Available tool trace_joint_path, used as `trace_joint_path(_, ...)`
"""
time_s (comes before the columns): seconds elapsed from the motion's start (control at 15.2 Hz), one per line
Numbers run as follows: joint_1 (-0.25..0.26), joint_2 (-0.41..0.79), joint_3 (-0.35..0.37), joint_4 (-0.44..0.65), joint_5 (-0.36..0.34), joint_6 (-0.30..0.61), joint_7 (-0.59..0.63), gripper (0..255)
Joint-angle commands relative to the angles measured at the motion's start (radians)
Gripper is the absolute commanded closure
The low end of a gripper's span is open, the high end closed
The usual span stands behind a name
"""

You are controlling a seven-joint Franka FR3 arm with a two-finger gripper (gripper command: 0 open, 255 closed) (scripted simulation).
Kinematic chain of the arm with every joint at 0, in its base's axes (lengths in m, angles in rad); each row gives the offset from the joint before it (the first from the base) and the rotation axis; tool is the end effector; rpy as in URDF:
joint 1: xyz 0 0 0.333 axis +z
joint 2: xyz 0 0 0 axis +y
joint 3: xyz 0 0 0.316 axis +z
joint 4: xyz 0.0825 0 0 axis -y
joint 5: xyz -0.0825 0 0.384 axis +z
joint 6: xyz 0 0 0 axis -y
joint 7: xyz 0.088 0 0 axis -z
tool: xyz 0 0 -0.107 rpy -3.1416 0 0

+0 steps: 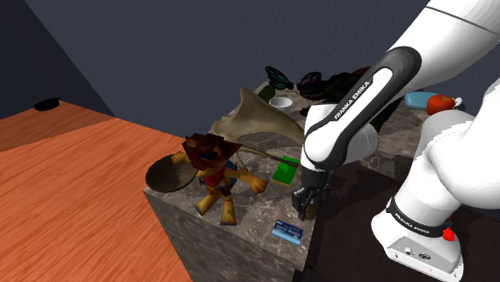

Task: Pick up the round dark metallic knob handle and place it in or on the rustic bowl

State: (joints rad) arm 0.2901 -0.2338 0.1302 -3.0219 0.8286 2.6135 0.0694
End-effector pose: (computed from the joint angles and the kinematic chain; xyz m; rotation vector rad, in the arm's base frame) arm 0.2628 0.0943 0.2047 -2.7922 0.5850 0.3214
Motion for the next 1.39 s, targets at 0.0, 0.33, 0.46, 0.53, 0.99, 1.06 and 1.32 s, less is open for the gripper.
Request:
trace_joint_path(0.0, -0.013, -0.04, 0.003, -0.007, -0.037, -0.029, 0.033, 255)
trace_joint_path(0.33, -0.054, -0.168, 0.015, -0.018, -0.135, -0.136, 0.124, 255)
trace_joint_path(0.46, -0.068, -0.216, 0.019, -0.018, -0.165, -0.181, 0.153, 255)
trace_joint_path(0.53, -0.075, -0.239, 0.02, -0.017, -0.179, -0.204, 0.167, 255)
trace_joint_path(0.99, -0.111, -0.382, 0.022, 0.003, -0.257, -0.358, 0.243, 255)
trace_joint_path(1.06, -0.115, -0.4, 0.021, 0.007, -0.266, -0.38, 0.252, 255)
trace_joint_path(1.32, -0.13, -0.464, 0.017, 0.03, -0.298, -0.462, 0.284, 255)
